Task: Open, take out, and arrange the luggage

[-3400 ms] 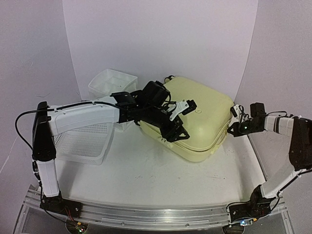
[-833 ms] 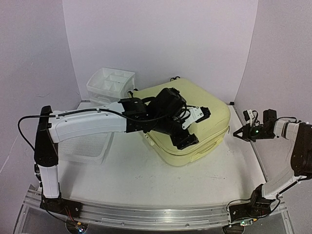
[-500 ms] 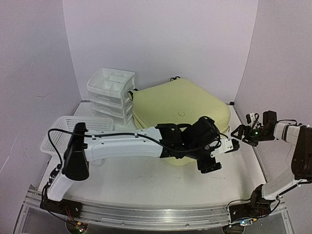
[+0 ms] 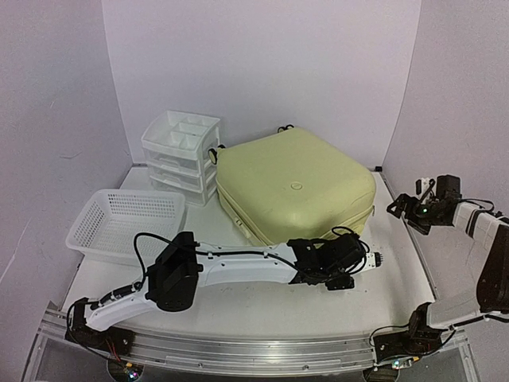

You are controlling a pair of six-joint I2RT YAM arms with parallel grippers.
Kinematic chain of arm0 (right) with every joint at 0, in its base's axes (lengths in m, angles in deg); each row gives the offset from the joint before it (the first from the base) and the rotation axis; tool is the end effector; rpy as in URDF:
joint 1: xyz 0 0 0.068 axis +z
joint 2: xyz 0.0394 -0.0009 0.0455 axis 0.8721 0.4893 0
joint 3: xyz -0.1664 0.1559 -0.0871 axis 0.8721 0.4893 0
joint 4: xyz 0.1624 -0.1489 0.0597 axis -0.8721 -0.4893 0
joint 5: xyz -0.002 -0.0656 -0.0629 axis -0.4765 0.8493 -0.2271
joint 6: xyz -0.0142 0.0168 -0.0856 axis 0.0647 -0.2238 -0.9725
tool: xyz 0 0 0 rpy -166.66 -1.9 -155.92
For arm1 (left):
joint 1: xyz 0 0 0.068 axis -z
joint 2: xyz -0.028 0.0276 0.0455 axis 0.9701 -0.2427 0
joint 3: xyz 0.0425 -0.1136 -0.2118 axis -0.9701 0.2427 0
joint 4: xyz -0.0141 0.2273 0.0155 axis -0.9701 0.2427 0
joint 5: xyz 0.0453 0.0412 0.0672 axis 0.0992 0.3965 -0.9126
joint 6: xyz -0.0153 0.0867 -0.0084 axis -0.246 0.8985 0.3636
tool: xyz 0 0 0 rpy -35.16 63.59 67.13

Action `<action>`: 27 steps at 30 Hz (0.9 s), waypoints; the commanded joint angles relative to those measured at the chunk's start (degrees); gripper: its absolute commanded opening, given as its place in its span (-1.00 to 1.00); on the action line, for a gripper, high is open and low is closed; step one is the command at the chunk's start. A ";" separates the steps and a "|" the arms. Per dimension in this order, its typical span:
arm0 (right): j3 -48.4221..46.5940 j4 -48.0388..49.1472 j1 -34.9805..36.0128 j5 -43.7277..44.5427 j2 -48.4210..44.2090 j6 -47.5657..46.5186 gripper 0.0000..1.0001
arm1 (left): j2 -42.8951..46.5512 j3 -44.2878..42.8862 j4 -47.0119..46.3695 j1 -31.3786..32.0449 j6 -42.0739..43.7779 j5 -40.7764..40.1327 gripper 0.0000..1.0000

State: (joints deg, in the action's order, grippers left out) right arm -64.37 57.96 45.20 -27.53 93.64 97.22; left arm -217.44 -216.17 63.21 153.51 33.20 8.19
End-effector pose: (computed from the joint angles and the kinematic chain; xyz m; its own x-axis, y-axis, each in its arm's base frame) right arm 0.2552 -0.0370 0.1773 -0.7075 0.3904 -0.5890 0.1251 0.8896 0.4394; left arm 0.1452 -0.5398 0.1356 0.2969 0.7689 -0.5663 0.8296 0.0861 0.5517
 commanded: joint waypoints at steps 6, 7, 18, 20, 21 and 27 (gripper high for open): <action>-0.81 -0.13 -0.19 -0.75 -0.36 3.40 0.97 | -1.80 -5.18 -7.37 -1.33 -0.61 -10.97 0.77; -0.91 -0.37 -0.17 -0.66 -0.55 3.57 0.97 | -2.37 -5.44 -7.07 -1.73 -1.29 -11.82 0.78; -1.71 -2.29 -0.20 -0.71 -0.76 2.82 0.97 | 1.22 2.48 4.84 -3.38 -8.13 -1.58 0.52; -2.04 -2.56 -0.22 -0.91 -0.77 2.75 0.97 | 2.06 4.51 8.83 -3.51 -9.24 -0.67 0.48; -2.16 -2.73 -0.16 -0.77 -0.84 2.74 0.96 | 2.42 5.23 10.85 -3.47 -9.60 -0.05 0.44; -2.36 -3.35 -0.15 0.12 -0.20 2.92 0.97 | 10.90 19.46 12.73 -3.48 -14.24 2.90 0.18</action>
State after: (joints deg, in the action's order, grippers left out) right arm -64.39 54.37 45.20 -27.79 93.18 99.99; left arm -211.52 -206.02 62.12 151.96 26.27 8.50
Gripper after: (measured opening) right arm 0.984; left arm 0.613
